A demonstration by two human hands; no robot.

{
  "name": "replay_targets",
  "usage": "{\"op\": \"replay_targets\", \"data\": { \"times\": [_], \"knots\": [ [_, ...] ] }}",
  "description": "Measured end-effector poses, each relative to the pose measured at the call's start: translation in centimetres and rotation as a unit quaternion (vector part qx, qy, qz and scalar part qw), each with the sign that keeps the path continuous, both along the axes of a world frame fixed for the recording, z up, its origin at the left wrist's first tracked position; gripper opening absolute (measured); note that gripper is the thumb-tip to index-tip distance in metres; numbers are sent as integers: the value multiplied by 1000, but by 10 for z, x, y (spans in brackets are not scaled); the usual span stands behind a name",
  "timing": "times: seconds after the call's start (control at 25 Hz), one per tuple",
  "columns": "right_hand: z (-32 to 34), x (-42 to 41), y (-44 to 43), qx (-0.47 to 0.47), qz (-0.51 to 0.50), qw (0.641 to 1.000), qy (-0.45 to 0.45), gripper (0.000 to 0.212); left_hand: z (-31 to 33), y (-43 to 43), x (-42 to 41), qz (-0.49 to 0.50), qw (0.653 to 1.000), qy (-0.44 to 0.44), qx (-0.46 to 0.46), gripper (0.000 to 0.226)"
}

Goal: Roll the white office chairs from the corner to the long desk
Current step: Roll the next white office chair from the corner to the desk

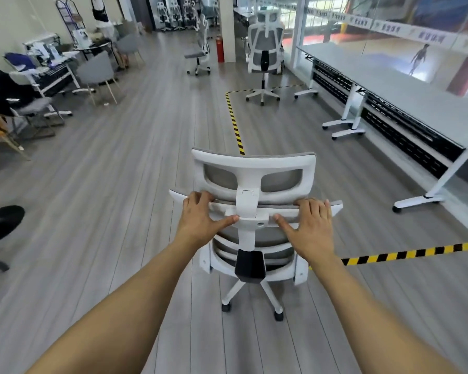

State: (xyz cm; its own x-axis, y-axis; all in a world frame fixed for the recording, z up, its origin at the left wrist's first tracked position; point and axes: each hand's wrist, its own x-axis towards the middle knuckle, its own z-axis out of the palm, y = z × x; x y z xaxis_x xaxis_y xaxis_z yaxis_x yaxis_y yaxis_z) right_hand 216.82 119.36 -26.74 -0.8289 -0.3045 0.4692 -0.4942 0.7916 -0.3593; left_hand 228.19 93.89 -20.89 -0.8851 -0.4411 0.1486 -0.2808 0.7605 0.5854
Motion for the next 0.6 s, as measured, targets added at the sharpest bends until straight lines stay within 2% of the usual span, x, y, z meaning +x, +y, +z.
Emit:
{"op": "replay_targets", "data": {
  "times": [0.32,0.6],
  "knots": [
    [-2,-267,-149,-3,-33,999,25,72,-9,-152,-277,-8,998,58,35,77],
    [4,-518,-282,39,-61,997,-1,77,-5,-296,-547,-59,997,36,35,78]
  ]
}}
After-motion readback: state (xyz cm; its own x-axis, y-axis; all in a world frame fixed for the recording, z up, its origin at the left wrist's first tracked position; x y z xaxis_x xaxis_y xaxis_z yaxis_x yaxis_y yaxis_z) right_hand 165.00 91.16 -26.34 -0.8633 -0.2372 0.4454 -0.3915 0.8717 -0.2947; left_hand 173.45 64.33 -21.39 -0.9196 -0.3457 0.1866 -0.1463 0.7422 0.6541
